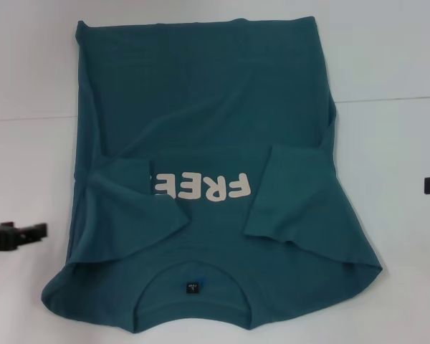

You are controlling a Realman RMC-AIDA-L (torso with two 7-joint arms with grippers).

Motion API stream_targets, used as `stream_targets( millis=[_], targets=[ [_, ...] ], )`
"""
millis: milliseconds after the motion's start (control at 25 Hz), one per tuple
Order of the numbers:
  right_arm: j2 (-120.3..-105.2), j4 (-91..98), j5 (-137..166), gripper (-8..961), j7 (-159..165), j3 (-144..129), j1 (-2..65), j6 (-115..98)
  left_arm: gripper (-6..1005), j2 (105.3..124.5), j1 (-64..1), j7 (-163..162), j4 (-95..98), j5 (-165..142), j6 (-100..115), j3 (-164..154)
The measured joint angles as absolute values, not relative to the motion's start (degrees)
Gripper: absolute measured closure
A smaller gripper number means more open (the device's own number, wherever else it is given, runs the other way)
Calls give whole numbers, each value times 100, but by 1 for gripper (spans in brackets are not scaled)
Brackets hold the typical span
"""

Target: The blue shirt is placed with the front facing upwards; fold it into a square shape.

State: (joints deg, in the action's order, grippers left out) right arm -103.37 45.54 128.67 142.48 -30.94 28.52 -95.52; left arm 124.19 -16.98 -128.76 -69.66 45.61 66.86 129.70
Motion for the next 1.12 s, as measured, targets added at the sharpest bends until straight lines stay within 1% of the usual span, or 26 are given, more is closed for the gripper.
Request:
stream_targets(
  millis=[120,240,720,1120],
  targets=[
    [-10324,4552,12867,174,14286,-3092,2863,-9547,316,12428,-1781,-12877,-6798,4362,6520,12628],
    [-10308,4552,12867,173,14356,-3079,2864,-9544,317,12439,-1721,-12878,-6827,4331,6488,12307],
    [-10300,4579,12846,173,14412,-2981,2831,-9607,318,12465,-1001,-13157,-7420,4262,6418,11428],
    [-10300,4552,12852,174,14372,-2803,2774,-9656,333,12442,-966,-13775,-7627,4056,7074,11479]
  ],
)
